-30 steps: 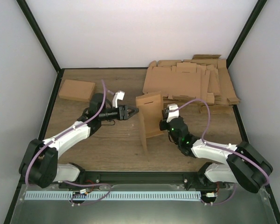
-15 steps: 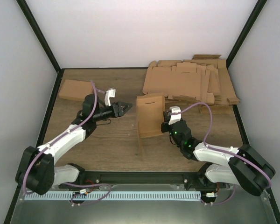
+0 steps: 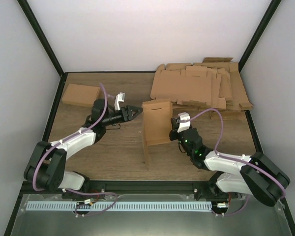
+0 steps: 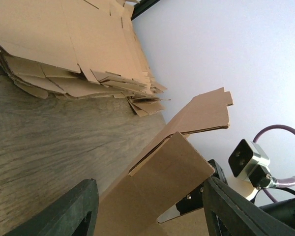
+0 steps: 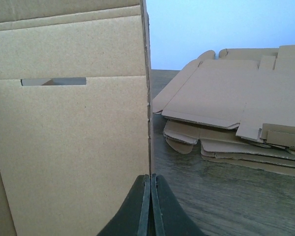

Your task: Fold the paper box

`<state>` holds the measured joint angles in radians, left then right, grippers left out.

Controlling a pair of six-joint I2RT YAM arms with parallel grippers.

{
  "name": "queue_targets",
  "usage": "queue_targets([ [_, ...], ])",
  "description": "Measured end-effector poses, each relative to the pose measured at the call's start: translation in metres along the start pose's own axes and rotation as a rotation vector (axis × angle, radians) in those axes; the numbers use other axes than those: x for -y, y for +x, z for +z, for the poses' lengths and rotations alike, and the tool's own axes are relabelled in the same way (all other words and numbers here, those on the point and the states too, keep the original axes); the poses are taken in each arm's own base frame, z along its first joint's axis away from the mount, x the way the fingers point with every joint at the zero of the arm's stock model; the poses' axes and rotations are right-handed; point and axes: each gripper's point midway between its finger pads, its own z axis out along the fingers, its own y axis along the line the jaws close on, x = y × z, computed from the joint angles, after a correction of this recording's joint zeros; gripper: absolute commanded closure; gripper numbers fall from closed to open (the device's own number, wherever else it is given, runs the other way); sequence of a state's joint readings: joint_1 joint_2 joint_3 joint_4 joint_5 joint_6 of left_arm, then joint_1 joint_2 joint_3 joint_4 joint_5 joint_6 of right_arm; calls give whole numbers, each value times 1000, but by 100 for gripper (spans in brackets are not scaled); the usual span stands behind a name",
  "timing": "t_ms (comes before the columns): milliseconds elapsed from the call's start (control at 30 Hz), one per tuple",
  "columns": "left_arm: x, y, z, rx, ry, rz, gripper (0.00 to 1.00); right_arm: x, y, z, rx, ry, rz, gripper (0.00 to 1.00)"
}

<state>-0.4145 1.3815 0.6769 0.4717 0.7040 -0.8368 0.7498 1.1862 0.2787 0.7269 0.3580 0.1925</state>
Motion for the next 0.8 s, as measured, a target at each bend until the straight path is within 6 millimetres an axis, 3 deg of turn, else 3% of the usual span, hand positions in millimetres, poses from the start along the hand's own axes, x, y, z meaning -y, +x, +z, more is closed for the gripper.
queue_targets([
  [300,1,-3,3,-5,0,25,33,-1,0,0,2,-4,0,99],
  [567,32,-5,14,-50,-61,253,29,-2,1,1,0,-11,-1,99],
  [733,45,-12,2,-27,-193,403,42,-3,0,1,8,-18,-5,99],
  [800,49,-15,1,-24,-238,439,42,-4,0,1,11,-20,-9,99],
])
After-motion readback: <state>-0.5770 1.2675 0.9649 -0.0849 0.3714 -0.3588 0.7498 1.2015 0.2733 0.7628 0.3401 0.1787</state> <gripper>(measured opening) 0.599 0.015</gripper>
